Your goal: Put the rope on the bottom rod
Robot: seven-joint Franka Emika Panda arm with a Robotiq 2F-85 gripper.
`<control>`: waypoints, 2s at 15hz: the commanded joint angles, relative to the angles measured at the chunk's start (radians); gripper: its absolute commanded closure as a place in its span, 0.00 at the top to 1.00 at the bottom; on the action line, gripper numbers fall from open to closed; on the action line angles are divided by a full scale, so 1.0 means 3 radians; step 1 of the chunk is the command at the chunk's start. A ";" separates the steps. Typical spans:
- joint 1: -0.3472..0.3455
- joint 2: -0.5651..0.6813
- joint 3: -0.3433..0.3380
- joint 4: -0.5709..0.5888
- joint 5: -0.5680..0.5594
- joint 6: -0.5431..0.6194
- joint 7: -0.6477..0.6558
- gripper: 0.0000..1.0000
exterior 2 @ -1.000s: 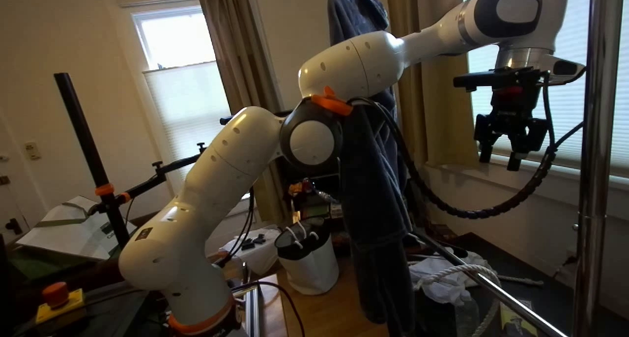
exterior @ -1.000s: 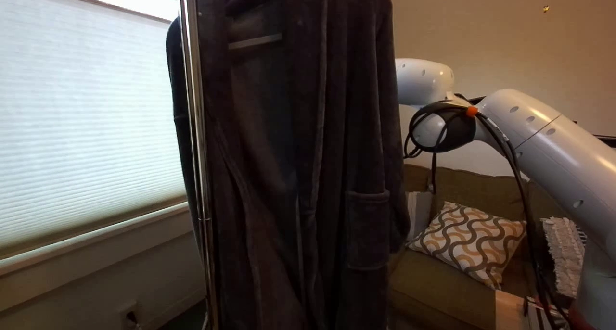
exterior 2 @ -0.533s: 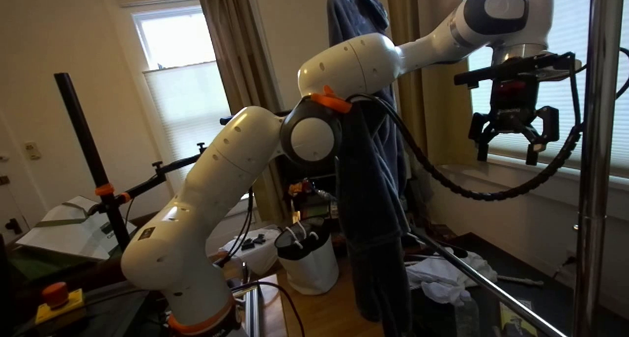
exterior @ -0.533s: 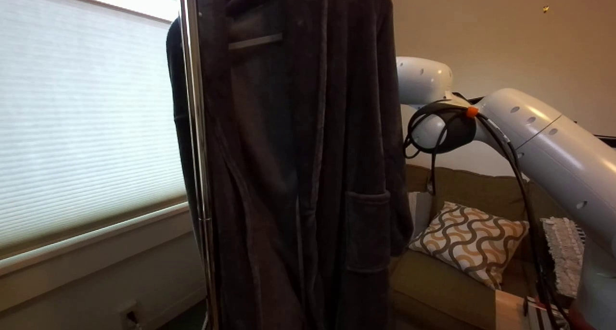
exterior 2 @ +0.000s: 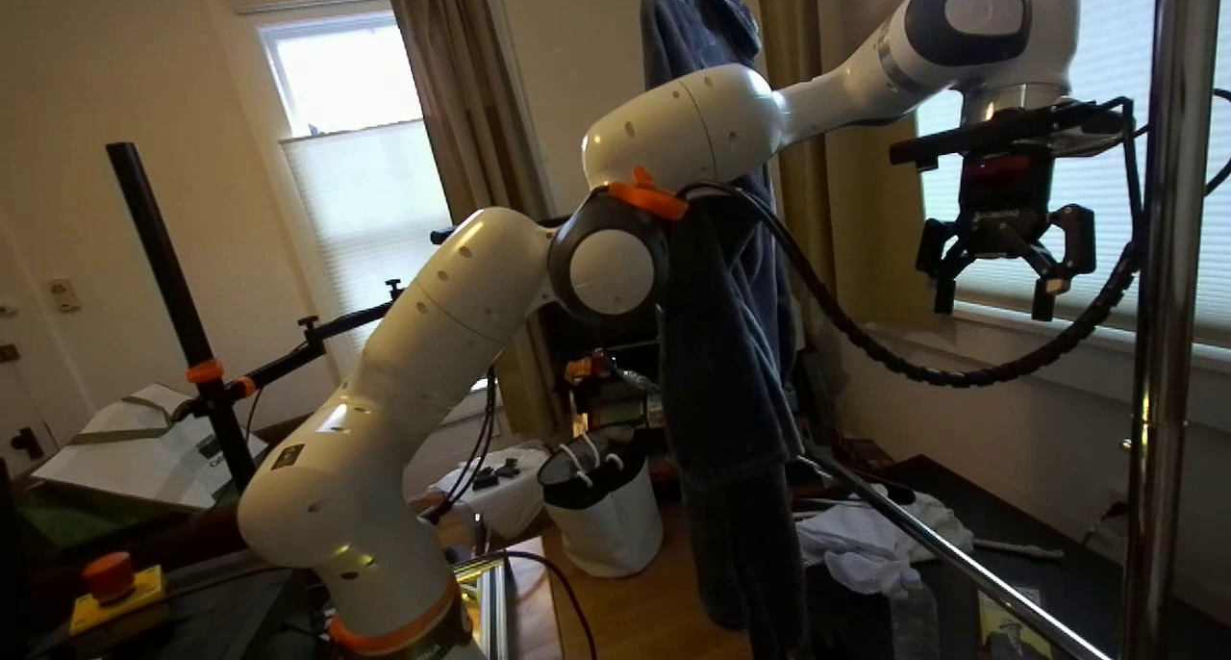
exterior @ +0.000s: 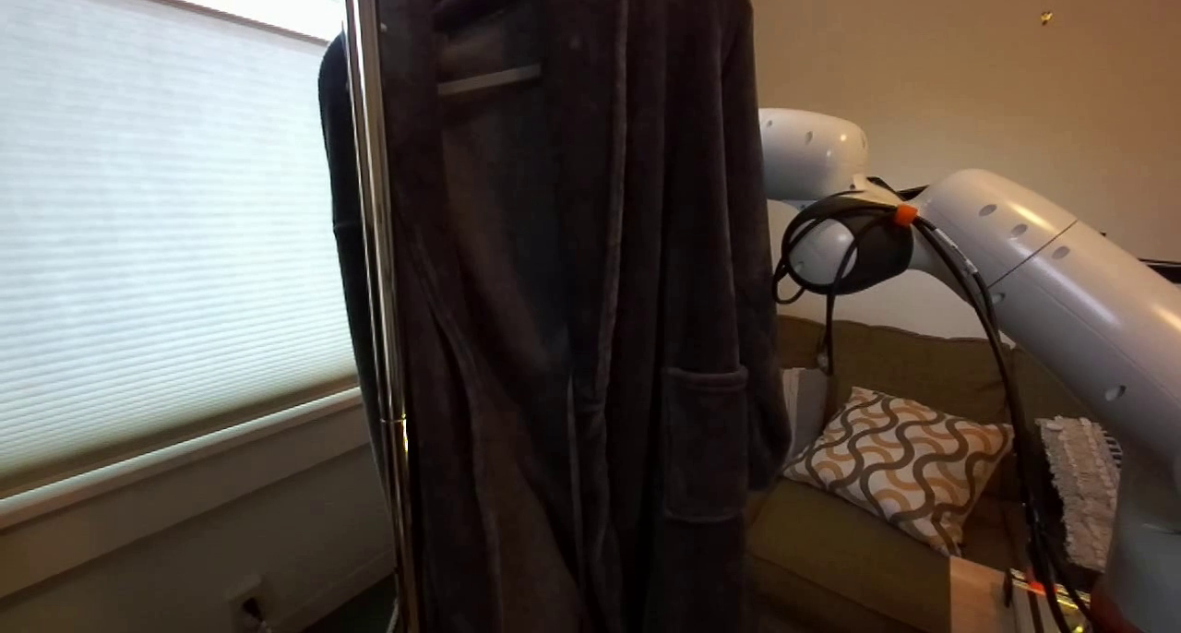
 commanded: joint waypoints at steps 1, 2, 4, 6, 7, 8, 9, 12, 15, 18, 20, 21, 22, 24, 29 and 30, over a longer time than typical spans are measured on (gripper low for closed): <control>0.0095 -0.0045 0.0063 0.0010 -0.0013 0.0000 -0.0227 1.00; 0.0151 -0.0053 0.0083 0.0012 -0.0024 -0.0013 -0.0284 1.00; 0.0229 -0.0068 0.0097 0.0021 -0.0030 -0.0045 -0.0324 1.00; 0.0192 0.0151 0.0087 0.0373 -0.0016 -0.0154 -0.0265 1.00; 0.0205 0.0152 0.0087 0.0374 -0.0016 -0.0154 -0.0262 1.00; 0.0201 0.0154 0.0085 0.0373 -0.0017 -0.0154 -0.0262 1.00; 0.0186 0.0156 0.0083 0.0373 -0.0016 -0.0154 -0.0262 1.00; 0.0159 0.0158 0.0080 0.0373 -0.0015 -0.0154 -0.0263 1.00; 0.0161 0.0158 0.0081 0.0373 -0.0015 -0.0154 -0.0263 1.00; 0.0161 0.0158 0.0081 0.0373 -0.0015 -0.0154 -0.0263 1.00; 0.0161 0.0158 0.0081 0.0373 -0.0015 -0.0154 -0.0263 1.00; 0.0161 0.0158 0.0081 0.0373 -0.0015 -0.0154 -0.0263 1.00; 0.0161 0.0158 0.0081 0.0373 -0.0015 -0.0154 -0.0263 1.00; 0.0161 0.0158 0.0081 0.0373 -0.0015 -0.0154 -0.0263 1.00; 0.0161 0.0158 0.0081 0.0373 -0.0015 -0.0154 -0.0263 1.00; 0.0161 0.0158 0.0081 0.0373 -0.0015 -0.0154 -0.0263 1.00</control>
